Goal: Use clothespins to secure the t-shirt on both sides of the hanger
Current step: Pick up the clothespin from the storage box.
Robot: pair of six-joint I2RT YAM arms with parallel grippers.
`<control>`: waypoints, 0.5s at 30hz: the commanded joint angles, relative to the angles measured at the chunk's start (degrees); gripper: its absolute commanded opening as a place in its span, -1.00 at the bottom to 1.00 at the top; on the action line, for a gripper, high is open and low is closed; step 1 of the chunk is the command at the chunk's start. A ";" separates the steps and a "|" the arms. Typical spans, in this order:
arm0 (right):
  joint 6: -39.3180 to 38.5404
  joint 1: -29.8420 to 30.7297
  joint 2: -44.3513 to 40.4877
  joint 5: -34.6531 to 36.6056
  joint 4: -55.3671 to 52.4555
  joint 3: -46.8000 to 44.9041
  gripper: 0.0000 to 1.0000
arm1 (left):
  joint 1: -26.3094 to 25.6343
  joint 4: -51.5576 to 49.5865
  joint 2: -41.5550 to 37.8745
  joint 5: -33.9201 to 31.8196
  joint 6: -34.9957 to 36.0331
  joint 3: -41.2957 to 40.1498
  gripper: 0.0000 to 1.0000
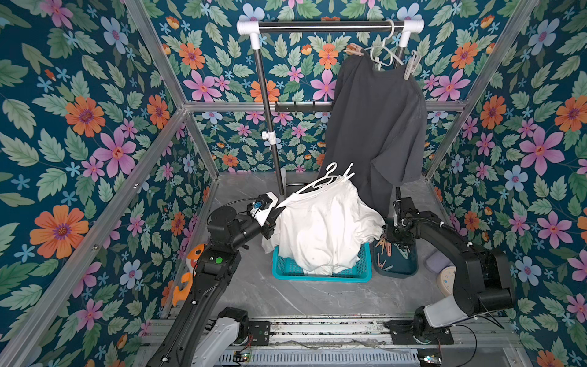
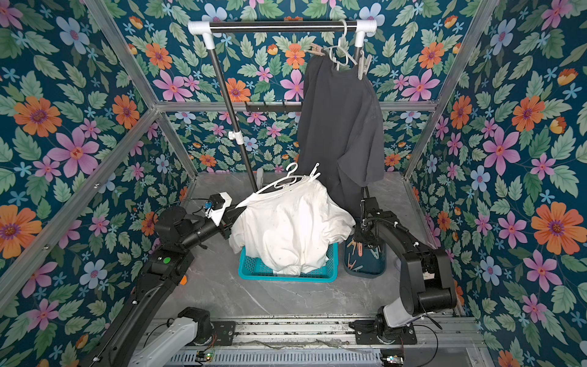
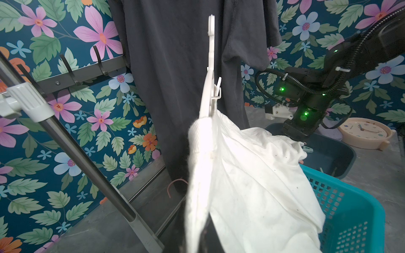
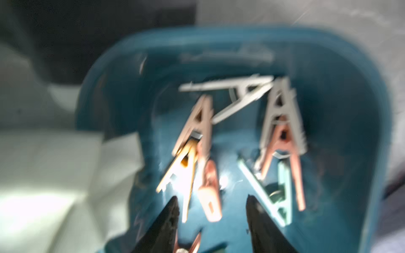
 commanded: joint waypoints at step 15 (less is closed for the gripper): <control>4.46 0.22 3.40 7.68 1.24 -3.28 -0.11 | 0.02 4.20 -0.28 0.92 -0.50 0.02 -1.00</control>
